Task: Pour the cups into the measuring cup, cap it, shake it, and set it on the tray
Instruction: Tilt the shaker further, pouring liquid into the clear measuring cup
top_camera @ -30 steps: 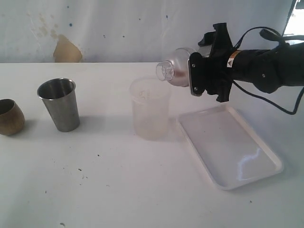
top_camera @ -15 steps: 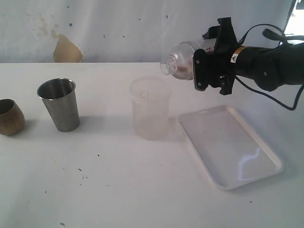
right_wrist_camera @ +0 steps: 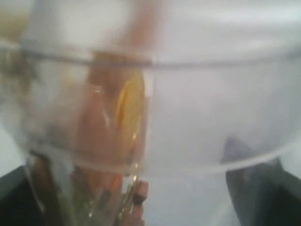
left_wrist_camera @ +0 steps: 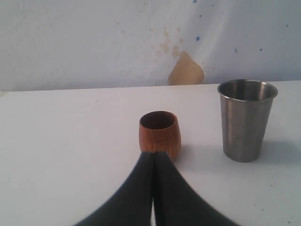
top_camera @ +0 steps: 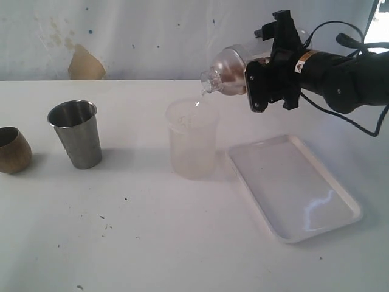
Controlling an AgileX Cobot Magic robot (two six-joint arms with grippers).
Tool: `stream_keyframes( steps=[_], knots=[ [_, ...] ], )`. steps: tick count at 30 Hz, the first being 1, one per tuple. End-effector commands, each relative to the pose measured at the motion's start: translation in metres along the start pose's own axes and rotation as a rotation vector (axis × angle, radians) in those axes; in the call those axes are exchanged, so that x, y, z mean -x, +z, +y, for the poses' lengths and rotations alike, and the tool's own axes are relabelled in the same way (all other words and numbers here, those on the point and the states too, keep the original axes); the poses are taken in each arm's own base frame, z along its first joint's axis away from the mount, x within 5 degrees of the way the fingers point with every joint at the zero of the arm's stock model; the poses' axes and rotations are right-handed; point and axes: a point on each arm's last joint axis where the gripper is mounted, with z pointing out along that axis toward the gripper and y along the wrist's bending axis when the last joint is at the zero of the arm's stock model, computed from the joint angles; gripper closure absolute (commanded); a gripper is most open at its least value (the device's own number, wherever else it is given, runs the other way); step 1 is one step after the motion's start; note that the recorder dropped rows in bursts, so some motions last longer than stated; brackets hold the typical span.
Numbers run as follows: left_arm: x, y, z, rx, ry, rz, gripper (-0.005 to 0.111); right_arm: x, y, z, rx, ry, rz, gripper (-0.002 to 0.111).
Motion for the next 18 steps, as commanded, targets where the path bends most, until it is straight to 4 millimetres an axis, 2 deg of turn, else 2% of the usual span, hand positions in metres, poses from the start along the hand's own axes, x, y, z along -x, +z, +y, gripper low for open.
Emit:
stream_keyframes(
  steps=[1,18],
  knots=[
    [-0.0007,0.0001,0.0000,0.001,0.003,-0.009,0.106,-0.0030,-0.0028,-0.0180,-0.117,-0.030,0.012,0.108],
    [-0.0007,0.0001,0.0000,0.001,0.003,-0.009,0.106,-0.0030,-0.0028,-0.0180,-0.117,-0.092,0.015,0.108]
  ],
)
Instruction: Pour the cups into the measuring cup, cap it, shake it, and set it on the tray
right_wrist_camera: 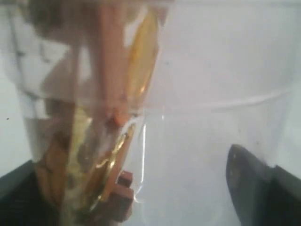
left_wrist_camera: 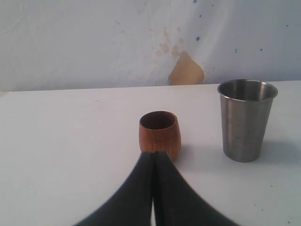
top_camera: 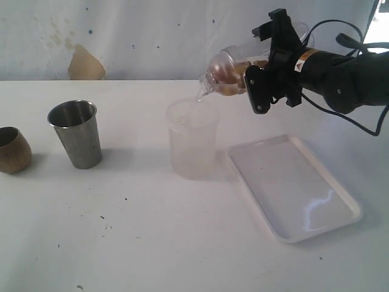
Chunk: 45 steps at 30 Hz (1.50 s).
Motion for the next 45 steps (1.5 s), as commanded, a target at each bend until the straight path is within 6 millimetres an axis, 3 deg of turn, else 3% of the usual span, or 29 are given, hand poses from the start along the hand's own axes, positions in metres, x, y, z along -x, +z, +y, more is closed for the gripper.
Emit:
stream_keyframes(
  steps=[1,9,11,13,16,19,21,26,30,34,45],
  knots=[
    [-0.001,0.000,0.000,0.001,0.003,-0.009,0.106,-0.005,-0.003,-0.016,-0.099,0.006,0.020,0.108],
    [-0.001,0.000,0.000,0.001,0.003,-0.009,0.106,0.002,-0.007,-0.016,-0.092,0.010,0.003,0.108],
    [-0.001,0.000,0.000,0.001,0.003,-0.009,0.106,0.006,-0.013,-0.017,-0.050,0.201,-0.019,0.108],
    [-0.001,0.000,0.000,0.001,0.003,-0.009,0.106,0.001,-0.018,-0.018,-0.021,0.521,-0.058,0.108],
    [-0.001,0.000,0.000,0.001,0.003,-0.009,0.106,-0.006,-0.029,-0.015,0.030,0.825,-0.232,0.108],
    [-0.001,0.000,0.000,0.001,0.003,-0.009,0.106,-0.013,-0.041,-0.019,0.056,1.060,-0.494,0.108],
    [-0.001,0.000,0.000,0.001,0.003,-0.009,0.106,-0.019,-0.044,-0.020,0.047,1.130,-0.533,0.108],
    [-0.001,0.000,0.000,0.001,0.003,-0.009,0.106,-0.022,-0.054,-0.028,0.002,1.184,-0.682,0.108],
    [-0.001,0.000,0.000,0.001,0.003,-0.009,0.106,-0.025,-0.050,-0.023,0.030,1.177,-0.594,0.108],
    [-0.001,0.000,0.000,0.001,0.003,-0.009,0.106,-0.029,-0.045,-0.010,0.093,1.031,-0.451,0.108],
    [-0.001,0.000,0.000,0.001,0.003,-0.009,0.106,-0.031,-0.042,0.008,0.196,0.691,-0.352,0.108]
  ],
)
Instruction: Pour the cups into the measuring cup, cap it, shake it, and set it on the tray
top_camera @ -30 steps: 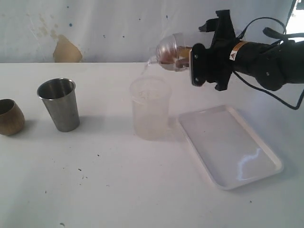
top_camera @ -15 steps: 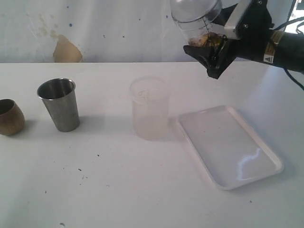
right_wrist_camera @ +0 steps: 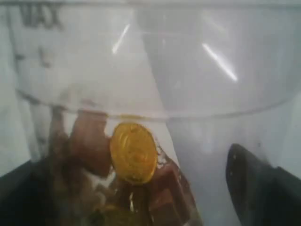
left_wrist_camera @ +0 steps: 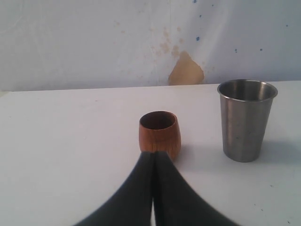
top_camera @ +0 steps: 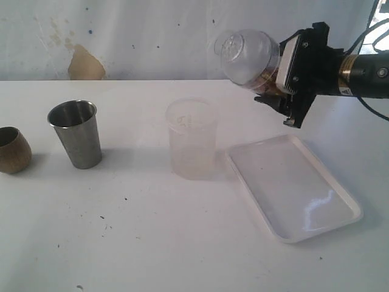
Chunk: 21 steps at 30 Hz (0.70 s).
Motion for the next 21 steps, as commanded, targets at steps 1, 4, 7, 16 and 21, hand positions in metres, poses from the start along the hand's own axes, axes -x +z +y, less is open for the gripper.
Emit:
stream_keyframes(
  steps=[1,4,7,16,21],
  knots=[
    [-0.001,0.000,0.000,0.001,0.003,-0.009,0.106,0.002,-0.004,-0.004,0.004,-0.069,0.015,0.108],
    [-0.001,0.000,0.000,0.001,0.003,-0.009,0.106,0.001,-0.004,-0.003,0.008,-0.092,0.020,0.108],
    [-0.001,0.000,0.000,0.001,0.003,-0.009,0.106,-0.001,-0.004,-0.004,0.005,-0.154,0.050,0.108],
    [-0.001,0.000,0.000,0.001,0.003,-0.009,0.106,-0.006,0.005,0.001,0.014,-0.256,0.215,0.108],
    [-0.001,0.000,0.000,0.001,0.003,-0.009,0.106,0.000,0.017,0.007,0.042,-0.362,0.256,0.108]
  ],
)
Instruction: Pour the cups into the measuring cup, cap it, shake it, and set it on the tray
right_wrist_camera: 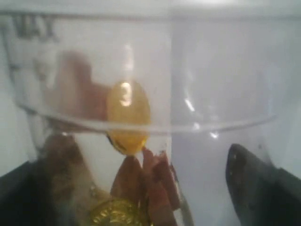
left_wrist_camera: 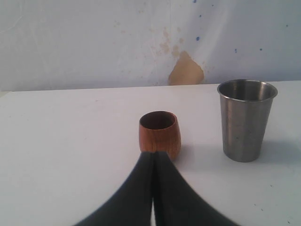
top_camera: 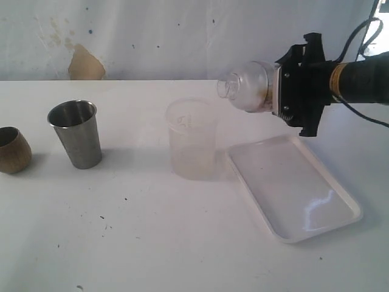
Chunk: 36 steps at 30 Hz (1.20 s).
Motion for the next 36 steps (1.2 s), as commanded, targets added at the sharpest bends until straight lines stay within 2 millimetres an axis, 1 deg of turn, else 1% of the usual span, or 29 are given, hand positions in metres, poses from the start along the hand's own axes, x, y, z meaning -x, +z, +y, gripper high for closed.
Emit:
stream_keyframes(
  steps=[1,12,16,20,25,29,36],
  knots=[
    [-0.001,0.000,0.000,0.001,0.003,-0.009,0.106,0.010,0.005,-0.006,-0.013,-0.095,0.032,0.108],
    [-0.001,0.000,0.000,0.001,0.003,-0.009,0.106,0.011,0.006,-0.008,-0.019,-0.151,0.024,0.108],
    [-0.001,0.000,0.000,0.001,0.003,-0.009,0.106,0.011,0.010,-0.009,-0.022,-0.121,0.040,0.108],
    [-0.001,0.000,0.000,0.001,0.003,-0.009,0.106,0.017,0.015,-0.013,-0.027,-0.123,0.062,0.108],
    [-0.001,0.000,0.000,0.001,0.003,-0.009,0.106,0.018,0.018,-0.019,-0.036,-0.182,0.091,0.108],
    [-0.001,0.000,0.000,0.001,0.003,-0.009,0.106,0.019,0.018,-0.019,-0.034,-0.244,0.082,0.108],
    [-0.001,0.000,0.000,0.001,0.003,-0.009,0.106,0.019,0.018,-0.019,-0.034,-0.270,0.091,0.108]
  ],
)
